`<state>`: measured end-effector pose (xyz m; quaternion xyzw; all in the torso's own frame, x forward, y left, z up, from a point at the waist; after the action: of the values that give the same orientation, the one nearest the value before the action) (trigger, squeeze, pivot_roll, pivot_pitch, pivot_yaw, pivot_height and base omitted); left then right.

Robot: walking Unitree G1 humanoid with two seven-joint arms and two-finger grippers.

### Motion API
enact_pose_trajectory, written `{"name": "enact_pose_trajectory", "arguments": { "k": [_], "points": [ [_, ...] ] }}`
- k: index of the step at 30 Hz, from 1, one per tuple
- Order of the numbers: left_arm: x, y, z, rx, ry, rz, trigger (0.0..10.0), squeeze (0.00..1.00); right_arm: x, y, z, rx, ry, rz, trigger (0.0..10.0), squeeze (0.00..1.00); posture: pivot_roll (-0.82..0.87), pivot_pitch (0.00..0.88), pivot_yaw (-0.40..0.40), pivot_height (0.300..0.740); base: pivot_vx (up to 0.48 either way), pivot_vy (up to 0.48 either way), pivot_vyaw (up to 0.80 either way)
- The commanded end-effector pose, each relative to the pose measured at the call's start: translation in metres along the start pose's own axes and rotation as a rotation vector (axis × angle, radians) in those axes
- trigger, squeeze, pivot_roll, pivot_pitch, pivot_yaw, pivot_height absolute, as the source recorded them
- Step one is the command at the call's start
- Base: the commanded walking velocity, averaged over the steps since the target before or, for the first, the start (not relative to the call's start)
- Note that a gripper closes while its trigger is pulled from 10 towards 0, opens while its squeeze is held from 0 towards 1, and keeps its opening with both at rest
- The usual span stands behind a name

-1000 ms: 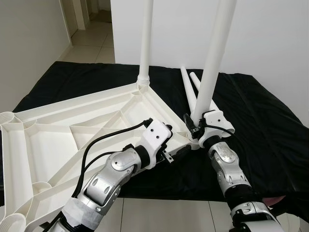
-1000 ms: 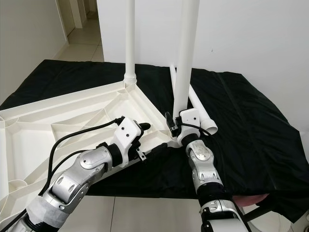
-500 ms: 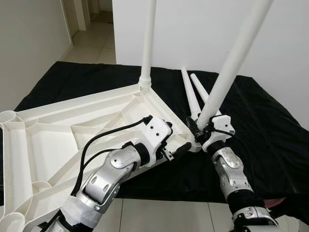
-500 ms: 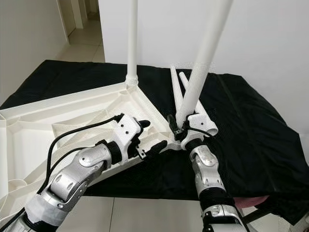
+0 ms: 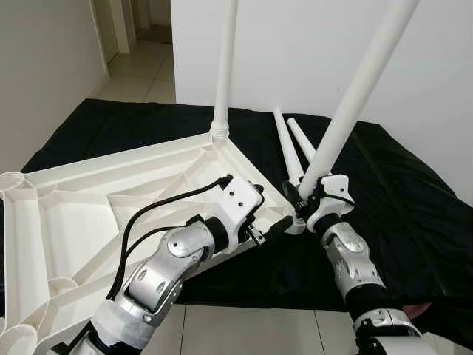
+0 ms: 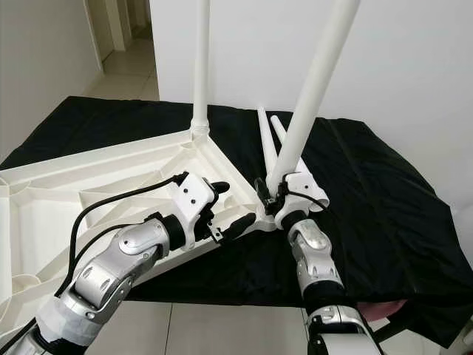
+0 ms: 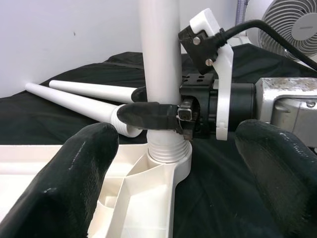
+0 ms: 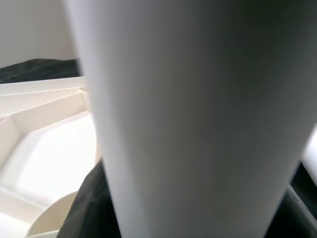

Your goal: Building children table

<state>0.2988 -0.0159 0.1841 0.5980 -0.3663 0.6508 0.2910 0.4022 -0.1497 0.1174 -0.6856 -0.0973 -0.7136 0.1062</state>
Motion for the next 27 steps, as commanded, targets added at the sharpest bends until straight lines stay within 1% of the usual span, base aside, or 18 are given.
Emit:
{"name": "enact_pose_trajectory", "arguments": {
  "k": [1, 4, 5, 8, 9, 12, 15, 18, 21, 23, 24, 25, 27],
  "points": [
    [0.005, 0.0052, 0.0004, -0.052, 0.003, 0.014, 10.0, 0.0, -0.0442, 0.0004, -0.0128, -0.018, -0.173, 0.051, 10.0, 0.0, -0.01, 0.0, -0.049, 0.74, 0.0, 0.0, 0.0],
    [0.0053, 0.005, 0.0004, -0.051, 0.004, 0.015, 10.0, 0.0, -0.0443, -0.0001, -0.0118, -0.017, -0.178, 0.055, 10.0, 0.0, -0.01, 0.0, -0.05, 0.74, 0.0, 0.0, 0.0],
    [0.006, 0.0048, 0.0007, -0.049, 0.006, 0.016, 10.0, 0.0, -0.0452, -0.0011, -0.0106, -0.015, -0.19, 0.071, 10.0, 0.0, 0.0, 0.0, -0.051, 0.74, 0.0, 0.0, 0.0],
    [0.0072, 0.0044, 0.0009, -0.046, 0.009, 0.017, 10.0, 0.0, -0.0445, -0.0022, -0.0086, -0.009, -0.193, 0.056, 10.0, 0.0, 0.0, 0.0, -0.053, 0.74, 0.0, 0.0, 0.0],
    [0.0076, 0.0041, 0.001, -0.045, 0.01, 0.017, 10.0, 0.0, -0.046, -0.0023, -0.008, -0.012, -0.203, 0.068, 10.0, 0.0, 0.0, 0.0, -0.054, 0.74, 0.0, 0.0, 0.0],
    [0.0082, 0.0037, 0.001, -0.041, 0.012, 0.017, 10.0, 0.0, -0.0464, -0.0028, -0.0069, -0.015, -0.204, 0.065, 10.0, 0.0, 0.0, 0.0, -0.057, 0.74, 0.0, 0.0, 0.0],
    [0.0085, 0.0035, 0.001, -0.039, 0.013, 0.017, 10.0, 0.0, -0.0462, -0.0043, -0.0068, -0.02, -0.2, 0.069, 10.0, 0.0, 0.0, 0.0, -0.06, 0.74, 0.0, 0.0, 0.0],
    [0.0083, 0.0031, 0.0008, -0.036, 0.011, 0.019, 10.0, 0.0, -0.0442, -0.0062, -0.0085, -0.052, -0.176, 0.056, 10.0, 0.0, 0.0, 0.0, -0.06, 0.74, 0.0, 0.0, 0.0],
    [0.0084, 0.0034, 0.0006, -0.036, 0.011, 0.02, 10.0, 0.0, -0.0414, -0.0065, -0.0084, -0.098, -0.158, 0.06, 10.0, 0.0, 0.0, 0.0, -0.06, 0.74, 0.0, 0.0, 0.0],
    [0.0081, 0.004, 0.0006, -0.036, 0.011, 0.02, 10.0, 0.0, -0.0416, -0.0045, -0.0088, -0.19, -0.162, 0.109, 10.0, 0.0, 0.0, 0.0, -0.064, 0.74, 0.0, 0.0, 0.0],
    [0.0081, 0.004, 0.0006, -0.036, 0.011, 0.02, 10.0, 0.0, -0.0416, -0.0045, -0.0088, -0.19, -0.162, 0.109, 10.0, 0.0, 0.0, 0.0, -0.064, 0.74, 0.0, 0.0, 0.0],
    [0.0082, 0.0045, 0.0009, -0.037, 0.012, 0.019, 10.0, 0.0, -0.0414, -0.0046, -0.0087, -0.236, -0.162, 0.138, 10.0, 0.0, 0.0, 0.0, -0.065, 0.74, 0.0, 0.0, 0.0],
    [0.0087, 0.006, 0.0021, -0.041, 0.014, 0.019, 10.0, 0.0, -0.0365, -0.0082, -0.0078, -0.321, -0.149, 0.136, 10.0, 0.0, -0.01, 0.0, -0.065, 0.74, 0.0, 0.0, 0.0]
  ]
}}
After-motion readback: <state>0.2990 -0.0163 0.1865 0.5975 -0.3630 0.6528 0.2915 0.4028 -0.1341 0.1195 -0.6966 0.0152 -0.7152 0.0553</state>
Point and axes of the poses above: a point about 5 cm out from each wrist's last joint towards the gripper, its own z axis pointing out of the wrist towards the gripper, its own x axis along the axis of the wrist's last joint, y = z × x, the point moved 6 cm from there along z, pointing out of the wrist towards the gripper, and after that the axes turned 3 degrees about -z, right-handed, at the moved point
